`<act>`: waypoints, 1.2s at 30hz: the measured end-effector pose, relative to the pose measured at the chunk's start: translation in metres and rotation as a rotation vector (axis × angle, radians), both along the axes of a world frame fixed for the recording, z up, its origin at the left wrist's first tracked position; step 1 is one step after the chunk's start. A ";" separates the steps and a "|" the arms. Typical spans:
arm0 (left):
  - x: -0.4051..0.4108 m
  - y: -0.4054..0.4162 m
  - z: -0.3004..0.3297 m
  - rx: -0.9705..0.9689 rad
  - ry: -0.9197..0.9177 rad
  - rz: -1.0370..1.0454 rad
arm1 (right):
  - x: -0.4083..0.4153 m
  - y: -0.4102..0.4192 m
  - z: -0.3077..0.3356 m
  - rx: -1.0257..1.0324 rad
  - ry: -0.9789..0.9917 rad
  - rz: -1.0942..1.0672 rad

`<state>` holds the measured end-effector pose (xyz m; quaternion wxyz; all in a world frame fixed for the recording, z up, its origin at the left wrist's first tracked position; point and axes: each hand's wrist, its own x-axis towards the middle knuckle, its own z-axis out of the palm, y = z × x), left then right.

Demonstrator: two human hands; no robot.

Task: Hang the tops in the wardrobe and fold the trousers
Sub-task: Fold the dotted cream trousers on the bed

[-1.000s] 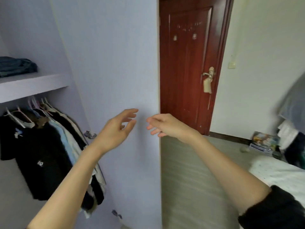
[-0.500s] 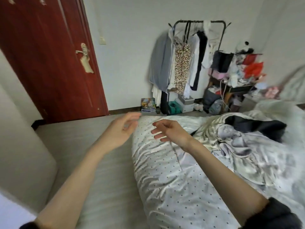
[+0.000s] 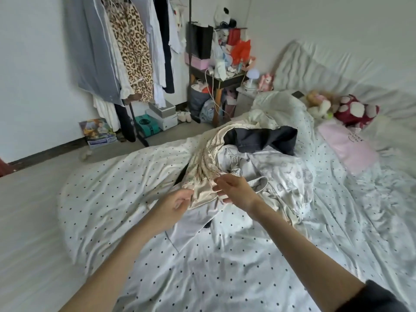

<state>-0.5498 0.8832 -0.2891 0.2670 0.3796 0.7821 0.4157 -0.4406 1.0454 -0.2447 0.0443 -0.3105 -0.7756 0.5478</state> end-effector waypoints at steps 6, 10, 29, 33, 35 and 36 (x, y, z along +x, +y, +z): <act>-0.088 0.073 -0.112 -0.205 0.033 -0.101 | -0.073 0.074 -0.106 0.184 -0.237 -0.140; -0.120 0.115 -0.178 -0.243 0.180 -0.165 | -0.097 0.098 -0.171 0.323 -0.377 -0.043; -0.158 0.130 -0.216 0.016 0.129 0.105 | -0.126 0.110 -0.240 0.495 -0.346 -0.281; -0.163 0.135 -0.177 0.146 0.129 0.195 | -0.102 0.104 -0.215 0.309 -0.242 -0.369; -0.153 0.133 -0.160 0.176 0.103 0.132 | -0.093 0.099 -0.199 0.240 -0.167 -0.411; -0.144 0.130 -0.151 0.185 0.097 0.093 | -0.088 0.096 -0.187 0.210 -0.122 -0.439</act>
